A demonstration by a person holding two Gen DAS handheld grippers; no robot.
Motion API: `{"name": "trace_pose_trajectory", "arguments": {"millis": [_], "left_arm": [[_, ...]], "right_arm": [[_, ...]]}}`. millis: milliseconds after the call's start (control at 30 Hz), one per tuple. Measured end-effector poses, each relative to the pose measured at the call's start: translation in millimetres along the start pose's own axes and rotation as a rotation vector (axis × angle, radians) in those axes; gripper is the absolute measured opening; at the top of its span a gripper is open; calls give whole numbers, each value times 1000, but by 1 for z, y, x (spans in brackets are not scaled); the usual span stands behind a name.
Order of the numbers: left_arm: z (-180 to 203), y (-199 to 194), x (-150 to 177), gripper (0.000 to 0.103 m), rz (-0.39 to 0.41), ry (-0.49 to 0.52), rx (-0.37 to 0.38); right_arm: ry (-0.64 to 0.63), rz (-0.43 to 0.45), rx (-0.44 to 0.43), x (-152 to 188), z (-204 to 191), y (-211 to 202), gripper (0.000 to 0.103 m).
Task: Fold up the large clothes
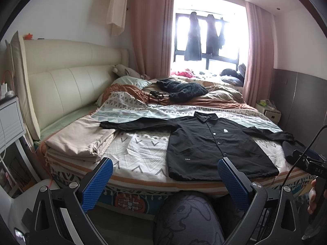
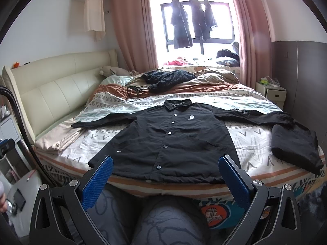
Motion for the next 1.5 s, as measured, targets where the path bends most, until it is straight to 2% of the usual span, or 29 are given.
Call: {"name": "trace_pose_trajectory", "arguments": {"millis": [1033, 1333, 1500], "left_arm": [[-3, 1, 3, 103, 0, 0, 6], [-19, 21, -17, 103, -5, -17, -36], [-37, 42, -28, 103, -10, -52, -57]], "right_arm": [[-2, -3, 1, -1, 1, 1, 103], [-32, -10, -21, -31, -13, 28, 103], [-121, 1, -17, -61, -39, 59, 103]]}}
Point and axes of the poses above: each gripper's, at about its wrist camera, not at the fingertips, and y roughly the way its jaws point, z to its right, x to its underside, the point moved 1 cm from there along y, roughly the way its jaws point, and after that the axes turned 10 degrees about -z, right-handed, at the moved point
